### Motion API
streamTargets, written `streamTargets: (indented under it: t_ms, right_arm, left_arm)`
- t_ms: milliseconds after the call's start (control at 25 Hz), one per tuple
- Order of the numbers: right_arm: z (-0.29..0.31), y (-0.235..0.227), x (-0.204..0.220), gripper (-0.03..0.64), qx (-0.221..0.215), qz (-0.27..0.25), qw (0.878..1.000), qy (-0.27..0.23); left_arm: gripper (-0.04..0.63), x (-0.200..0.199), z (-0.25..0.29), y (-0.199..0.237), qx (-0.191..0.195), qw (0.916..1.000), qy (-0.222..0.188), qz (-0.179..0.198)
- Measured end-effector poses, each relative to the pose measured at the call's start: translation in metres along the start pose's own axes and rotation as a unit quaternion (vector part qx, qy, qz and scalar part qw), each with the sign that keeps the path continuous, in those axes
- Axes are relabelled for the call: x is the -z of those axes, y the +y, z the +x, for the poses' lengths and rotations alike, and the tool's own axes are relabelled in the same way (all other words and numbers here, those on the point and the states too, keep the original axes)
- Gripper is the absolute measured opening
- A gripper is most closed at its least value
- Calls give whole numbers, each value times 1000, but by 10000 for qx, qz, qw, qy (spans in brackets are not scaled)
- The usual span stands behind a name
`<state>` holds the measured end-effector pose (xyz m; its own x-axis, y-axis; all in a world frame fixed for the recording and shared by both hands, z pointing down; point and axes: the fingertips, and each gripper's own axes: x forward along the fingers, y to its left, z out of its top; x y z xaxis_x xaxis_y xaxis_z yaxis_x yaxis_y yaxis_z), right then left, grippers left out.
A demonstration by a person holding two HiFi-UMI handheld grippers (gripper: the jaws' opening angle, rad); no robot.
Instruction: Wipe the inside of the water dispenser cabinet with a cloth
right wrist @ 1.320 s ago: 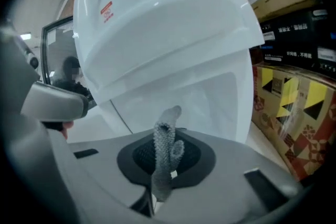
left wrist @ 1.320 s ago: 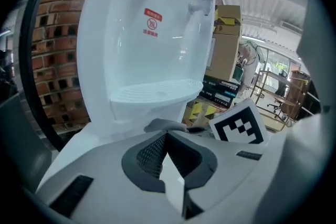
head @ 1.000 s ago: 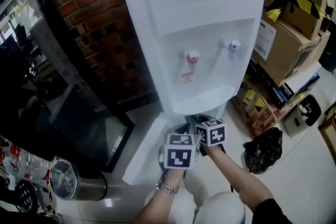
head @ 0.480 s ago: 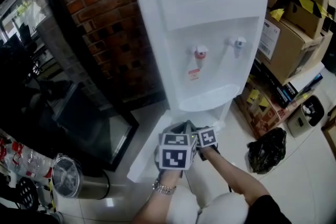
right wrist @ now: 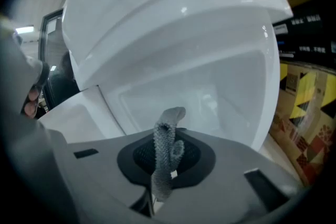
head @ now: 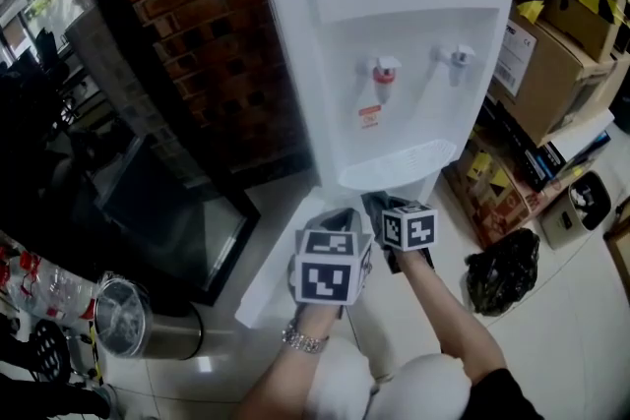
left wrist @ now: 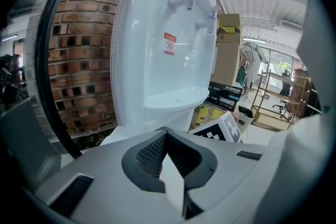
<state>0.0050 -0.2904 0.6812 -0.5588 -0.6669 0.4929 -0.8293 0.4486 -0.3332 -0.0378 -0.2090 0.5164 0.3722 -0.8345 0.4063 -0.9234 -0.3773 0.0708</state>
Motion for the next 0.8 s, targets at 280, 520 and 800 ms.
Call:
streamTargets:
  t_ms: [280, 520, 800]
  right_arm:
    - [41, 18, -4, 20, -46, -631, 9978, -201]
    - [66, 22, 73, 20, -148, -684, 9953, 674]
    - [52, -12, 77, 20, 244, -498, 9943, 907]
  left_arm:
    - [3, -1, 1, -4, -5, 9999, 3, 150]
    - [3, 3, 1, -4, -21, 9998, 40, 170]
    - [3, 1, 2, 2, -145, 9998, -25, 94]
